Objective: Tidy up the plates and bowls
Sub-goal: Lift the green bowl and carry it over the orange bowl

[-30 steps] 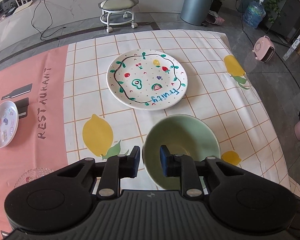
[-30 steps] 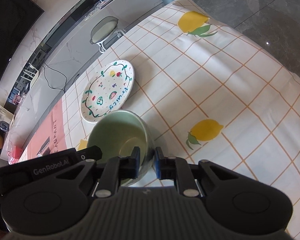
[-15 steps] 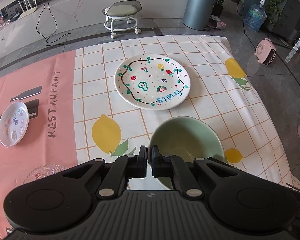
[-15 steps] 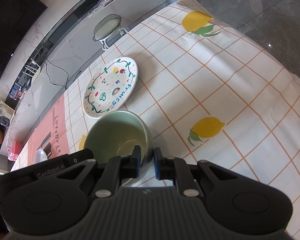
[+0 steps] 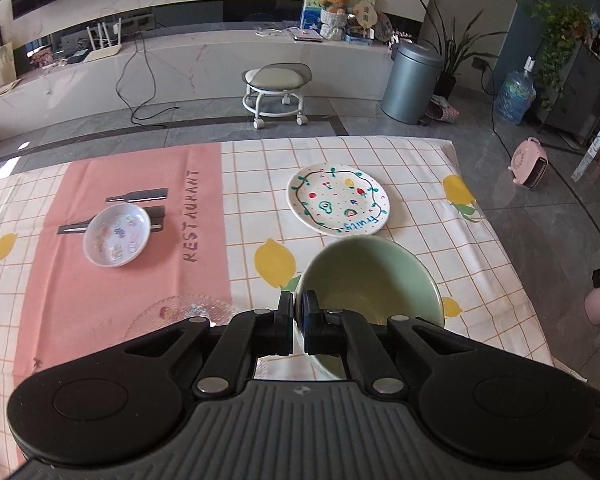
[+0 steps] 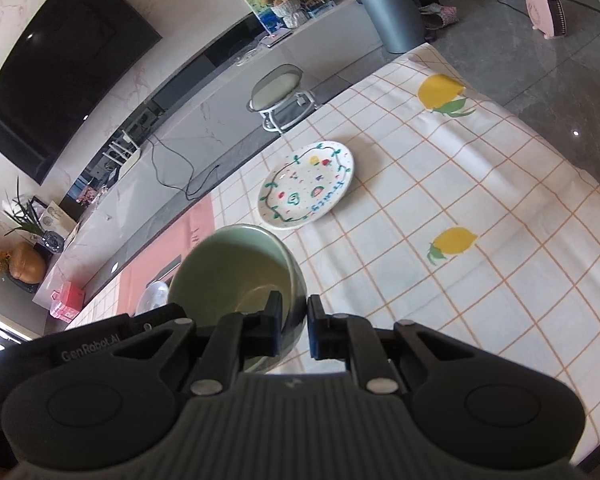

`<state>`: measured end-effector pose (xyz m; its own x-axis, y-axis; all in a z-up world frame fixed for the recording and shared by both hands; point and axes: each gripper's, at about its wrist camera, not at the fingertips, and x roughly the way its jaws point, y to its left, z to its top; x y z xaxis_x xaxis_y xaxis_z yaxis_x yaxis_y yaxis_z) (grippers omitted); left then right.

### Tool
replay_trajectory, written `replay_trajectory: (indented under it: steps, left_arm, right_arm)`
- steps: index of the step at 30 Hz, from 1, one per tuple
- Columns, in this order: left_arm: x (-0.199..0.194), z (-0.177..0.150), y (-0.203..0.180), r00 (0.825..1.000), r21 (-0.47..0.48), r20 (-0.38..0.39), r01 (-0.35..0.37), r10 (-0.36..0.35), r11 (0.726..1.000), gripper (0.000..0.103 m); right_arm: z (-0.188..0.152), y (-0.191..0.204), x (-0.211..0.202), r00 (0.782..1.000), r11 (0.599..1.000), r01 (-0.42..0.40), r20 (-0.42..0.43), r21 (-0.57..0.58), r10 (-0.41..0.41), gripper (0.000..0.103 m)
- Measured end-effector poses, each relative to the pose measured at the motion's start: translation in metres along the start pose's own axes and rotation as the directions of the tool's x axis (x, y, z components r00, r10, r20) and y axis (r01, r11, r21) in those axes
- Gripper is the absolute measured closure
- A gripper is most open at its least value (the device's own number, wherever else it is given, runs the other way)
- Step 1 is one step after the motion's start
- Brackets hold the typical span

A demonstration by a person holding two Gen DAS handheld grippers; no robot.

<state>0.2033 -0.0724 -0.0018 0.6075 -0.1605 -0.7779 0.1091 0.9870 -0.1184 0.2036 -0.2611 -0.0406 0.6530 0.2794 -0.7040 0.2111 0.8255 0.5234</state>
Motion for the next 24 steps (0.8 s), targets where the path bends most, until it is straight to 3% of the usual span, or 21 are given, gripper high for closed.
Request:
replay_trajectory:
  steps: [11,24]
  left_arm:
    - [-0.07,-0.04,0.07,0.998,-0.175,0.062,-0.02,0.031,0.984,0.099]
    - [-0.068,-0.093,0.104,1.0,-0.278,-0.024,-0.001,-0.006,0.961,0.098]
  right_arm:
    - [-0.056,0.062,-0.035,0.991,0.987,-0.118,-0.069,-0.106,0.111,0.092]
    - [-0.095,0.08,-0.038,0.989,0.977,-0.075,-0.137,-0.201,0.047,0.092]
